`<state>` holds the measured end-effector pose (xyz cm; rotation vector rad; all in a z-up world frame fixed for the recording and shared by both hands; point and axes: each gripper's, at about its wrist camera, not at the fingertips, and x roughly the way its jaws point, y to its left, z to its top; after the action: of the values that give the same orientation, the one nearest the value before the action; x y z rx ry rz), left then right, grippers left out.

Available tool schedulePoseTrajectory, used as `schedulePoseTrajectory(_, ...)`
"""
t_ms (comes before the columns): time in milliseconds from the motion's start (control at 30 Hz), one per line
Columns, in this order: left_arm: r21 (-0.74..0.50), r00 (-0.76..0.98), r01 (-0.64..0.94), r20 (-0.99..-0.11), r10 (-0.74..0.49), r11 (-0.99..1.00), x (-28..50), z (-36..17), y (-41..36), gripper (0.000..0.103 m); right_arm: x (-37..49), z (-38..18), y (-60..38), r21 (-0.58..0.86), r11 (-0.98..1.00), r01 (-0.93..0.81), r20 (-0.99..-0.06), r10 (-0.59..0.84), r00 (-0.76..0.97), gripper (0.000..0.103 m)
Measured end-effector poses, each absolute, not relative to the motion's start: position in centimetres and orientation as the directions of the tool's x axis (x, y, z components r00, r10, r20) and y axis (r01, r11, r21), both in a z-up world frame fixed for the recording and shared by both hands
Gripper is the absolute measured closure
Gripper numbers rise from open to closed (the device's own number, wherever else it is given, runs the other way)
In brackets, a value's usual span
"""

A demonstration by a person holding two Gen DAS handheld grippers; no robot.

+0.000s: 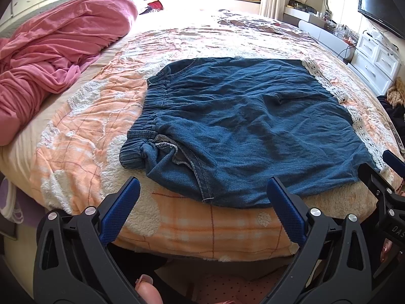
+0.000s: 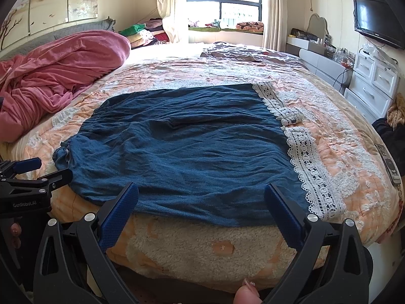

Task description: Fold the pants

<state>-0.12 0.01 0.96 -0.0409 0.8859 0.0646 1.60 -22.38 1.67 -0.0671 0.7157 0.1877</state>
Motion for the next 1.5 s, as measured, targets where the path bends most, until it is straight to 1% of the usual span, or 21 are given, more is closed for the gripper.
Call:
schedulePoseTrajectory(300,-0.031,0.63,-0.07,-0.777,0.019,0.997,0.5,0.9,0.5,0.009,2.6,1.4,-22.0,0.024,0.976,-0.218,-0.67,0.177,0.721,0.004)
schedulePoseTrajectory(467,-0.041,0.621,-0.068,-0.784,0.01,0.997,2.1,0.8,1.6,0.009,5.2,1.5,-21.5,0.073,0.963,-0.26,-0.689,0.237,0.685,0.004)
schedulePoseTrajectory(600,-0.034,0.616,-0.087,-0.787,0.027,0.996,4.3,0.8,3.4,0.009,8.2,1.8,-20.6,0.071,0.949,-0.308,-0.698,0.267,0.664,0.004)
schedulePoseTrajectory(700,-0.01,0.608,-0.107,-0.792,0.058,0.994,6.4,0.9,5.0,0.009,10.7,1.9,-20.1,0.061,0.942,-0.331,-0.709,0.274,0.65,0.004)
schedulePoseTrajectory(767,0.004,0.606,-0.119,-0.792,0.076,0.993,8.1,1.1,6.2,0.009,12.7,2.0,-19.8,0.082,0.933,-0.349,-0.723,0.297,0.624,0.004)
schedulePoseTrajectory(833,-0.018,0.601,-0.122,-0.797,0.059,0.992,9.9,1.1,7.4,0.009,15.2,2.3,-19.5,0.101,0.928,-0.359,-0.734,0.313,0.603,0.004)
schedulePoseTrajectory(933,-0.019,0.589,-0.116,-0.806,0.054,0.993,12.6,1.1,8.6,0.009,18.4,2.9,-18.7,0.074,0.921,-0.382,-0.735,0.31,0.604,0.004)
schedulePoseTrajectory(1000,-0.02,0.578,-0.123,-0.814,0.055,0.992,14.8,0.8,9.5,0.009,20.8,2.9,-17.7,0.064,0.907,-0.415,-0.754,0.317,0.576,0.004)
schedulePoseTrajectory(1233,-0.013,0.552,-0.068,-0.834,0.027,0.998,21.1,-1.1,10.7,0.009,28.2,1.8,-14.3,0.052,0.868,-0.494,-0.794,0.336,0.506,0.004)
schedulePoseTrajectory(1400,-0.025,0.549,-0.002,-0.835,-0.02,1.0,23.7,-2.2,10.7,0.026,31.9,0.9,-12.3,0.005,0.833,-0.554,-0.809,0.329,0.487,0.004)
schedulePoseTrajectory(1433,-0.021,0.549,0.016,-0.835,-0.027,1.0,24.0,-2.4,10.6,0.033,32.5,0.7,-11.9,-0.003,0.822,-0.569,-0.811,0.332,0.483,0.004)
schedulePoseTrajectory(1467,-0.017,0.551,0.03,-0.834,-0.031,0.999,24.3,-2.5,10.4,0.041,33.2,0.5,-11.4,-0.004,0.807,-0.59,-0.814,0.34,0.47,0.004)
schedulePoseTrajectory(1500,-0.02,0.555,0.05,-0.831,-0.044,0.999,24.4,-2.5,10.3,0.045,33.6,0.4,-11.1,-0.003,0.796,-0.605,-0.818,0.346,0.459,0.004)
